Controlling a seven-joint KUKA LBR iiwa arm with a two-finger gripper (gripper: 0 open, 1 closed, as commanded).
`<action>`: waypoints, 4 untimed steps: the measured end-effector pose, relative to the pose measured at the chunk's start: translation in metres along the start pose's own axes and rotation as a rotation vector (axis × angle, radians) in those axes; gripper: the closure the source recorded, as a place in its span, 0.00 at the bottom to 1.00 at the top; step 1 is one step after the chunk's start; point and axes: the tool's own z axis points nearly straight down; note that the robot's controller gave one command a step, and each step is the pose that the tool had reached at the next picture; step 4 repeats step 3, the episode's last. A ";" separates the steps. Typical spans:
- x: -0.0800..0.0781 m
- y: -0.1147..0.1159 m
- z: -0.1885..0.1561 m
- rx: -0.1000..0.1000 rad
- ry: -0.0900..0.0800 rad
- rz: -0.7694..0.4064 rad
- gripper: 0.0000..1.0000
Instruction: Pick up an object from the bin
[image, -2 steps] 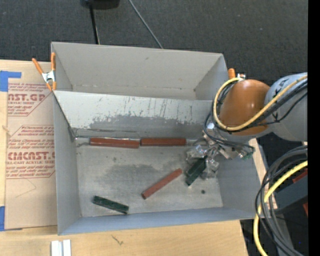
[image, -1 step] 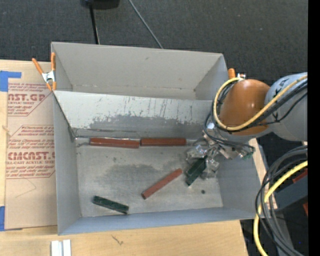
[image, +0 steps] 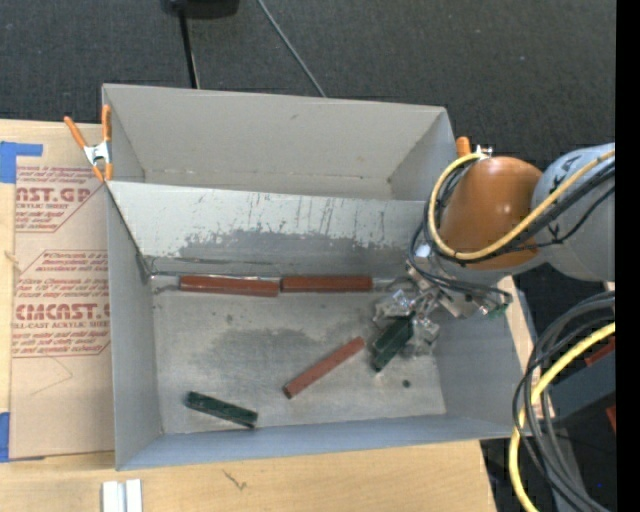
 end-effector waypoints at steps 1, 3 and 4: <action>0.001 0.002 -0.020 -0.004 0.003 0.001 1.00; -0.001 0.001 -0.054 0.002 -0.003 0.000 1.00; -0.001 0.001 -0.054 0.002 -0.003 0.000 1.00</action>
Offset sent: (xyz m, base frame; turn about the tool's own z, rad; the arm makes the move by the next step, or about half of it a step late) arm -0.0002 0.0002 0.0823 0.0000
